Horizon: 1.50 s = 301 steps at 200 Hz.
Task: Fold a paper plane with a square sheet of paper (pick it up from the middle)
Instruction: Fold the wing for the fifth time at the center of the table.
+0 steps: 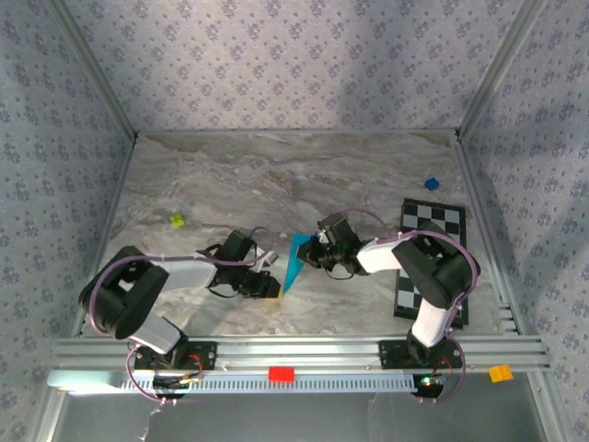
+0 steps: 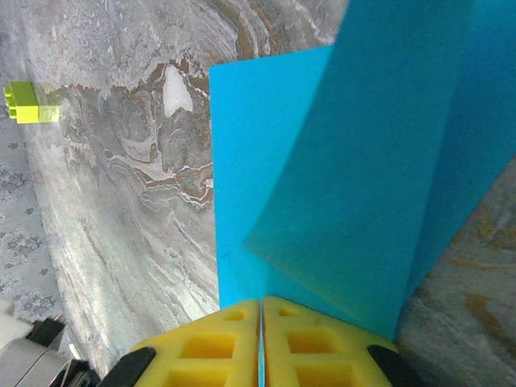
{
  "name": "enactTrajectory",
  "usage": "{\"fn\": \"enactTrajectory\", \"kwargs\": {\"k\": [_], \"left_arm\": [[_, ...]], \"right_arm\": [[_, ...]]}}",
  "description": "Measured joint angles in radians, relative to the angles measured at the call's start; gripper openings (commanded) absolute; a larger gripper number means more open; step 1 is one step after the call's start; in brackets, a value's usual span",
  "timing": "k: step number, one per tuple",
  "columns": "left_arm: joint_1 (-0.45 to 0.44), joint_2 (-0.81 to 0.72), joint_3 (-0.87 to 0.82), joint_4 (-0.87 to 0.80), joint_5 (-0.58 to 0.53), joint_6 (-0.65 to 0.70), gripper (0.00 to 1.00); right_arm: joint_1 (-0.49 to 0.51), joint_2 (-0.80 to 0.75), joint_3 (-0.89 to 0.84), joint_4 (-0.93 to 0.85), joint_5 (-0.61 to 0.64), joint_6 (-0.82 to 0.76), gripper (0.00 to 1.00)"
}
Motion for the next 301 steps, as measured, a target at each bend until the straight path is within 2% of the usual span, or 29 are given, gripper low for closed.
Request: {"fn": "enactTrajectory", "kwargs": {"k": [26,47,72,101,167,252,301], "left_arm": [[0.0,-0.12,0.008,-0.041,-0.049,-0.032,0.23],[0.0,-0.156,0.054,-0.042,-0.076,-0.06,0.13],[0.0,-0.079,0.15,-0.01,-0.077,-0.098,0.04],[-0.013,0.054,0.231,0.036,-0.077,-0.132,0.0],[-0.042,0.228,0.248,0.069,-0.07,-0.151,0.0],[-0.051,0.209,0.113,0.205,-0.059,-0.15,0.0],[-0.079,0.149,0.059,0.198,-0.089,-0.149,0.01]], "right_arm": [[0.0,0.0,0.0,0.0,0.0,0.0,0.11],[0.0,0.0,0.0,0.0,0.0,0.0,0.11],[0.0,0.0,0.0,-0.001,-0.002,0.0,0.11],[0.0,0.0,0.002,-0.003,-0.003,0.0,0.11],[0.0,0.001,0.007,-0.015,-0.003,0.0,0.11],[0.0,0.006,0.017,-0.029,-0.006,0.0,0.1],[0.0,0.01,0.022,-0.032,-0.012,0.0,0.1]]}}
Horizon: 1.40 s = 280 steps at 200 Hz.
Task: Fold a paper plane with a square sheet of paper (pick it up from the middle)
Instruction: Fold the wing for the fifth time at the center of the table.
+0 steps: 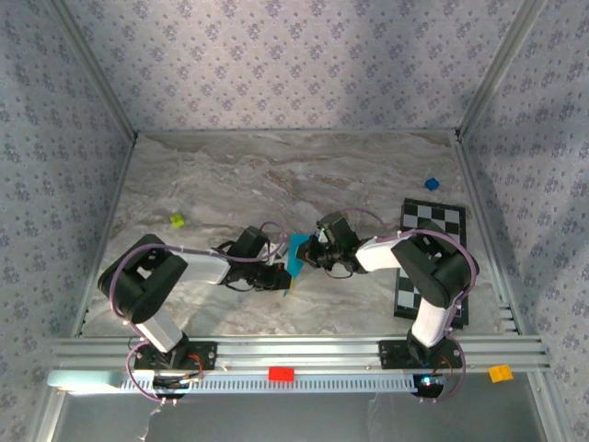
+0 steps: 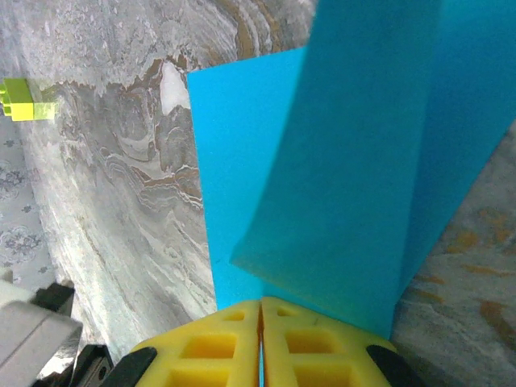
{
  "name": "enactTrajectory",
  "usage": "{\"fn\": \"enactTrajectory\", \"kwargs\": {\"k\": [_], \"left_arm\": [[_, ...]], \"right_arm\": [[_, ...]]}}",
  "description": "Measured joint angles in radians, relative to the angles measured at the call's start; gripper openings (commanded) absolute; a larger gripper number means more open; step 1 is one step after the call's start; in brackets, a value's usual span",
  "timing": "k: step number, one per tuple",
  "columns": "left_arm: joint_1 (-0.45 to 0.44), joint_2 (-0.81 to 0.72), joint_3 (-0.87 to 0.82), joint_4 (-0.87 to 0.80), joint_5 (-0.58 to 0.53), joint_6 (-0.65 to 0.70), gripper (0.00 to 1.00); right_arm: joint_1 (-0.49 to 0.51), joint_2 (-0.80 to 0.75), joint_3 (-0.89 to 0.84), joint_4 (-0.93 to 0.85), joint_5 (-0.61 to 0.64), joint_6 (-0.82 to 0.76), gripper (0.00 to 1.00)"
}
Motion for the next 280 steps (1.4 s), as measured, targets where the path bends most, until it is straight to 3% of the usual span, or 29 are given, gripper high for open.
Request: {"fn": "enactTrajectory", "kwargs": {"k": [49,87,123,181,280], "left_arm": [[-0.012,-0.082,-0.047,-0.064,-0.022,0.014,0.04],[-0.026,-0.175,-0.054,-0.203,-0.011,0.018,0.04],[-0.003,-0.25,0.032,-0.249,-0.034,0.017,0.04],[0.037,-0.066,0.215,-0.22,-0.076,0.009,0.0],[0.038,0.1,0.215,-0.181,-0.126,-0.012,0.0]], "right_arm": [[0.0,0.001,0.002,-0.003,-0.002,0.0,0.1],[0.0,0.003,0.006,-0.005,-0.001,0.0,0.1],[0.001,0.006,0.01,-0.005,-0.002,0.002,0.1],[0.001,0.008,0.011,-0.005,-0.002,0.008,0.1],[0.001,0.008,0.014,-0.001,-0.002,0.016,0.12]]}}
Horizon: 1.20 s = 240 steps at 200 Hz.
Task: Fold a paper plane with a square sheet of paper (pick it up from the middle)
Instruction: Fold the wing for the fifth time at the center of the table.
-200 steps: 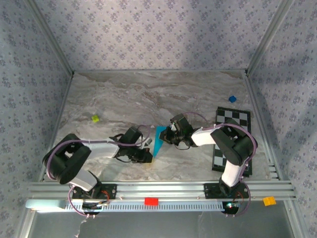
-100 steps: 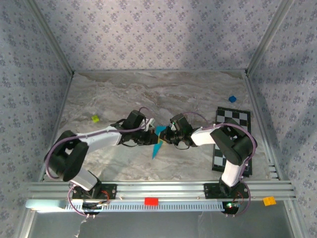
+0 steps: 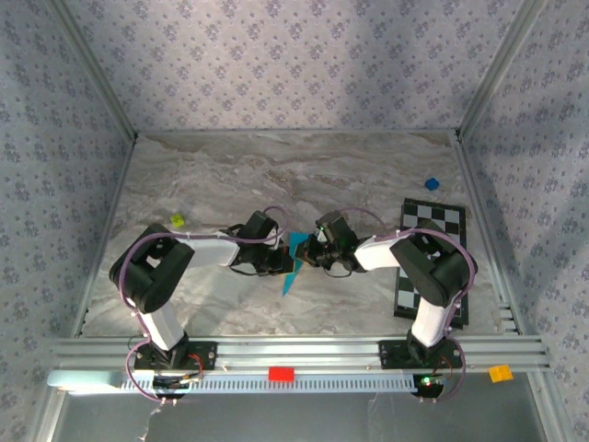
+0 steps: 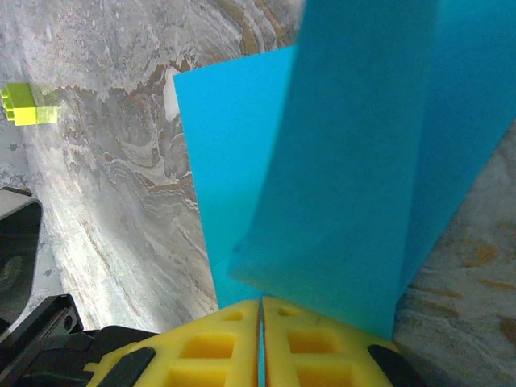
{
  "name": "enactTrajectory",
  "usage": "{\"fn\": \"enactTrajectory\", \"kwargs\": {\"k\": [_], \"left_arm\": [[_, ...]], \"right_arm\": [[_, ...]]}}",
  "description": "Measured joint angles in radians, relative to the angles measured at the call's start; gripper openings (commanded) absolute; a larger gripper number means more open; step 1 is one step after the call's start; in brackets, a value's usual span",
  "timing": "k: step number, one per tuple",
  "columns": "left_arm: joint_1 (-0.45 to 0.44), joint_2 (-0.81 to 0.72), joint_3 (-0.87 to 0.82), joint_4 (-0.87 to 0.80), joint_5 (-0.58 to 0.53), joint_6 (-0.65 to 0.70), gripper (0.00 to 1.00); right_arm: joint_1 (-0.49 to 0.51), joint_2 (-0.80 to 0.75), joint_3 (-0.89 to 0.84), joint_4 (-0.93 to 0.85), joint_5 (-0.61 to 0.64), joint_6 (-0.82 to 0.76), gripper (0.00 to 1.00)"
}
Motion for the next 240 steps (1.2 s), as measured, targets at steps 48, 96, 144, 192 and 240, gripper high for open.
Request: {"fn": "enactTrajectory", "kwargs": {"k": [48,96,144,192,240], "left_arm": [[-0.002,-0.036,-0.084,0.098,-0.003,0.021,0.0],[-0.002,-0.05,-0.113,0.126,0.011,0.08,0.0],[-0.002,-0.054,-0.111,0.105,0.015,0.121,0.0],[-0.002,-0.054,-0.109,0.101,0.019,0.138,0.0],[-0.001,-0.052,-0.108,0.099,0.022,0.143,0.0]], "right_arm": [[-0.015,-0.044,0.001,-0.071,0.019,-0.024,0.15],[-0.039,-0.186,-0.005,-0.143,0.06,-0.091,0.12],[0.022,-0.195,-0.025,-0.135,0.065,-0.122,0.07],[0.043,-0.09,0.012,-0.13,0.065,-0.138,0.07],[-0.023,-0.031,0.021,-0.105,0.027,-0.14,0.07]]}}
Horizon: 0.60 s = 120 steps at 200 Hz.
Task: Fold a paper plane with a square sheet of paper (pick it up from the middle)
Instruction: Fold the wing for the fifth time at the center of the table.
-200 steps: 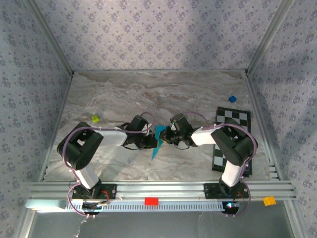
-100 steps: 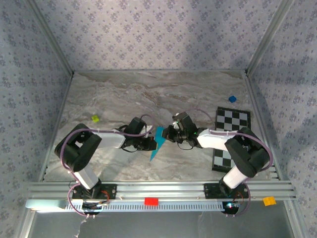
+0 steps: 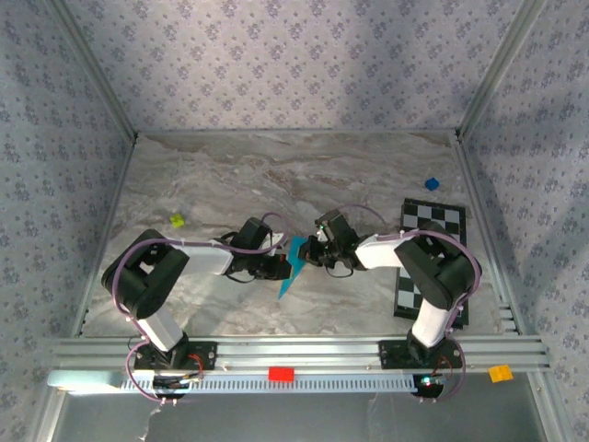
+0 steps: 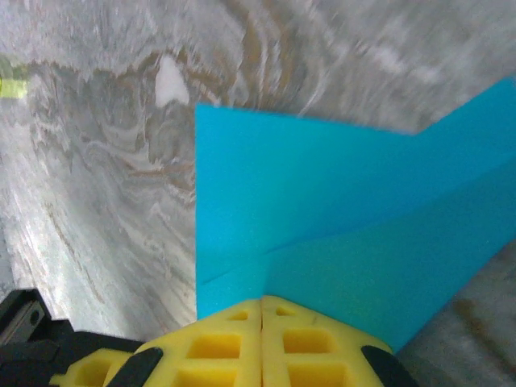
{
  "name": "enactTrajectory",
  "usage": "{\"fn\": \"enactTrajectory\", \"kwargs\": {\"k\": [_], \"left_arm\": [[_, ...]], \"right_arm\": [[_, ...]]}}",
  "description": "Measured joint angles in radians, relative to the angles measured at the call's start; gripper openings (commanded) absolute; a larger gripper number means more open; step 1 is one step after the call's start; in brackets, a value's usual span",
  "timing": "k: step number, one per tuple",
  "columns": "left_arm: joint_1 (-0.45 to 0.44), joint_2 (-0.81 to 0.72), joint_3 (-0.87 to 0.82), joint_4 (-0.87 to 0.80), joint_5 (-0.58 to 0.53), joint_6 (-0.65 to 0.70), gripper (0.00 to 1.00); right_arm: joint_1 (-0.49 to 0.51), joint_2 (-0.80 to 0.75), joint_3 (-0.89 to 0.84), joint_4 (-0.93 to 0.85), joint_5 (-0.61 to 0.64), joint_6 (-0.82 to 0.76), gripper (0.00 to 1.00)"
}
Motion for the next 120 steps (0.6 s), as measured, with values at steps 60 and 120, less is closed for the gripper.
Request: {"fn": "enactTrajectory", "kwargs": {"k": [60,120], "left_arm": [[0.003,0.001,0.0,0.0,0.004,0.001,0.0],[0.003,0.0,-0.001,-0.001,0.008,0.0,0.0]], "right_arm": [[-0.187,0.021,0.006,0.016,-0.061,-0.003,0.08],[-0.197,-0.111,0.014,-0.048,-0.036,-0.055,0.1]]}}
